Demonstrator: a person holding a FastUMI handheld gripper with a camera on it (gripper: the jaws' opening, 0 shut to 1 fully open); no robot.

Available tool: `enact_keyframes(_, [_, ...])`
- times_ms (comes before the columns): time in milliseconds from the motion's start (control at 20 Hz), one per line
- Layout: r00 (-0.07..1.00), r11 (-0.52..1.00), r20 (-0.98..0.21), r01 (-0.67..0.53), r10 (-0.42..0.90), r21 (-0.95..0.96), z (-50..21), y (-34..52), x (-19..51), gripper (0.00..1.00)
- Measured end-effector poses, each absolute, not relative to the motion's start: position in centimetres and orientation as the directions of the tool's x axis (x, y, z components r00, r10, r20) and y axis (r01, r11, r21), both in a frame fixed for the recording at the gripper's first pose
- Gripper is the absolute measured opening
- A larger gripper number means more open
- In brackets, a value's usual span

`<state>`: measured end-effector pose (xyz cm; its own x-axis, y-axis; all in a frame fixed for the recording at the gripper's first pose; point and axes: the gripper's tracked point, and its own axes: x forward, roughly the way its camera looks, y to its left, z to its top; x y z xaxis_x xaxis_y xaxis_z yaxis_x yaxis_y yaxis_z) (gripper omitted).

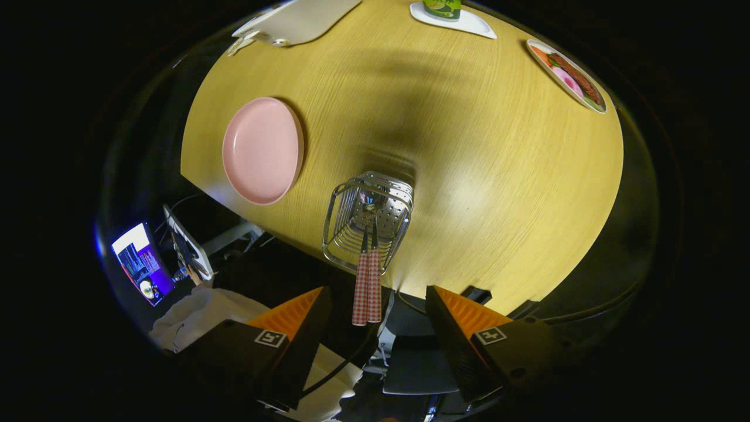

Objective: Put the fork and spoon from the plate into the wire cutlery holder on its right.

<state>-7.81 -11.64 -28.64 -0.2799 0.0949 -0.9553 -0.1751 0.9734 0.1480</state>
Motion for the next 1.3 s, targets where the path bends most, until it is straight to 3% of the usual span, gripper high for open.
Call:
enact_keyframes(400, [-0.011,0.974,-0.990,-0.178,0.137,0.137,-25.2,-11.5,-11.2,1.00])
enact_keyframes(650, [0.227,0.979,-0.952,-0.052,0.204,0.198,-22.3,-10.2,-11.4,1.00])
enact_keyframes(900, [0.479,0.979,-0.862,0.019,0.167,0.201,-19.2,-9.8,-10.9,1.00])
enact_keyframes(1300, [0.778,0.979,-0.618,0.022,0.110,0.202,-12.4,-6.4,-10.7,1.00])
